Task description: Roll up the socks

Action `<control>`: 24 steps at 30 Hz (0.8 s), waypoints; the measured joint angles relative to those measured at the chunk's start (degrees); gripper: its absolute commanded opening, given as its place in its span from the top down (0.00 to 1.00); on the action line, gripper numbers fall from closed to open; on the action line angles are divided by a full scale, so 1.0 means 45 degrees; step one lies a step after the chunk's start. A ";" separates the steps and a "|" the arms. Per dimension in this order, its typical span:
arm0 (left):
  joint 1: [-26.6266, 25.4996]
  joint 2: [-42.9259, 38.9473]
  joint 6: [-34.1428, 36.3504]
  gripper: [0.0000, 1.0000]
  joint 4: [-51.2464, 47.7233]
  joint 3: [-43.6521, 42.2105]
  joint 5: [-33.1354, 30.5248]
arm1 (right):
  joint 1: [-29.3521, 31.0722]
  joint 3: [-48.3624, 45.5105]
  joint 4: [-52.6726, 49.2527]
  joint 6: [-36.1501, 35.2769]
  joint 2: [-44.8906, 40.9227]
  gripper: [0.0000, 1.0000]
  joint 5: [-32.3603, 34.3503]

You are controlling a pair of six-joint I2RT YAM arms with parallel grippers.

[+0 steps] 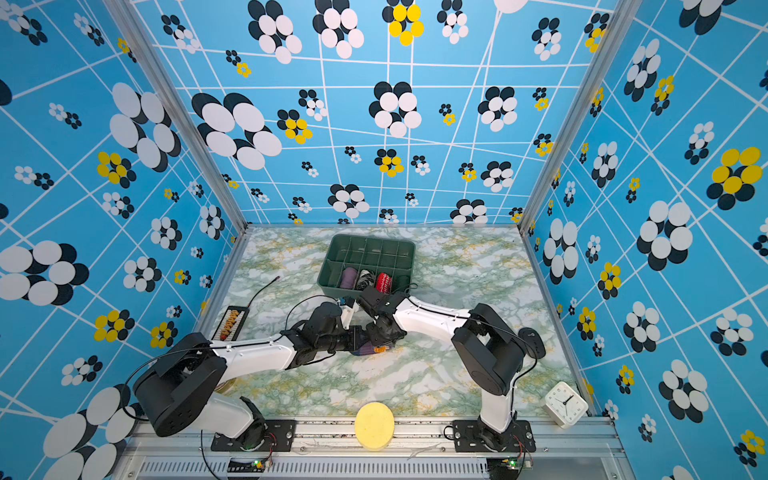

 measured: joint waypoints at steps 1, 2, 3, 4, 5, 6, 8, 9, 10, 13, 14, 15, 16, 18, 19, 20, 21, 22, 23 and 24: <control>-0.0005 0.0000 -0.0005 0.95 0.0092 0.0015 -0.0010 | 0.0000 -0.0029 0.0039 0.0000 -0.0015 0.65 -0.0019; -0.0005 0.0024 -0.0029 0.95 0.0175 0.0049 -0.0015 | 0.0000 -0.0063 0.0068 0.0000 -0.0034 0.65 -0.0034; -0.0005 0.0068 -0.0039 0.95 0.0223 0.0102 -0.0024 | 0.0000 -0.0087 0.0087 0.0005 -0.0058 0.65 -0.0044; -0.0005 0.0160 -0.0039 0.95 0.0267 0.0170 -0.0068 | -0.0010 -0.0126 0.0121 0.0005 -0.0083 0.65 -0.0063; 0.0000 0.0291 -0.0039 0.95 0.0306 0.0248 -0.0121 | -0.0015 -0.0136 0.0151 0.0005 -0.0092 0.65 -0.0073; 0.0000 0.0423 -0.0039 0.95 0.0311 0.0321 -0.0165 | -0.0015 -0.0151 0.0155 0.0000 -0.0102 0.65 -0.0078; 0.0000 0.0719 -0.0039 0.95 0.0340 0.0432 -0.0219 | -0.0015 -0.0223 0.0238 0.0000 -0.0141 0.65 -0.0083; 0.0000 0.0865 -0.0034 0.95 0.0364 0.0486 -0.0223 | -0.0015 -0.0248 0.0272 0.0000 -0.0155 0.65 -0.0087; 0.0000 0.1049 -0.0039 0.95 0.0379 0.0563 -0.0238 | -0.0015 -0.0282 0.0321 0.0000 -0.0175 0.65 -0.0107; 0.0000 0.1447 -0.0039 0.96 0.0554 0.0675 -0.0282 | -0.0083 -0.0340 0.0345 0.0005 -0.0209 0.65 -0.0155; 0.0000 0.1530 -0.0039 0.96 0.0583 0.0699 -0.0301 | -0.0112 -0.0359 0.0345 0.0005 -0.0209 0.65 -0.0175; 0.0000 0.1593 -0.0039 0.96 0.0593 0.0733 -0.0301 | -0.0121 -0.0369 0.0345 0.0005 -0.0219 0.64 -0.0175; 0.0000 0.1651 -0.0039 0.96 0.0593 0.0772 -0.0306 | -0.0141 -0.0413 0.0359 0.0005 -0.0243 0.63 -0.0170; 0.0000 0.1744 -0.0034 0.97 0.0578 0.0835 -0.0306 | -0.0170 -0.0510 0.0447 0.0015 -0.0316 0.60 -0.0175; -0.0005 0.1787 -0.0034 0.97 0.0578 0.0869 -0.0306 | -0.0189 -0.0588 0.0520 0.0015 -0.0379 0.59 -0.0194; -0.0005 0.1841 -0.0029 0.97 0.0573 0.0903 -0.0306 | -0.0204 -0.0704 0.0656 0.0015 -0.0476 0.57 -0.0253; -0.0034 0.1880 -0.0029 0.97 0.0578 0.0918 -0.0311 | -0.0204 -0.0801 0.0758 0.0019 -0.0573 0.57 -0.0311; -0.0063 0.1880 -0.0029 0.97 0.0573 0.0918 -0.0311 | -0.0219 -0.0971 0.0913 0.0015 -0.0724 0.56 -0.0418; -0.0083 0.1880 -0.0029 0.97 0.0578 0.0918 -0.0306 | -0.0267 -0.1161 0.1064 0.0019 -0.0899 0.56 -0.0559; -0.0087 0.1880 -0.0029 0.97 0.0578 0.0918 -0.0306 | -0.0316 -0.1321 0.1171 0.0029 -0.1059 0.55 -0.0690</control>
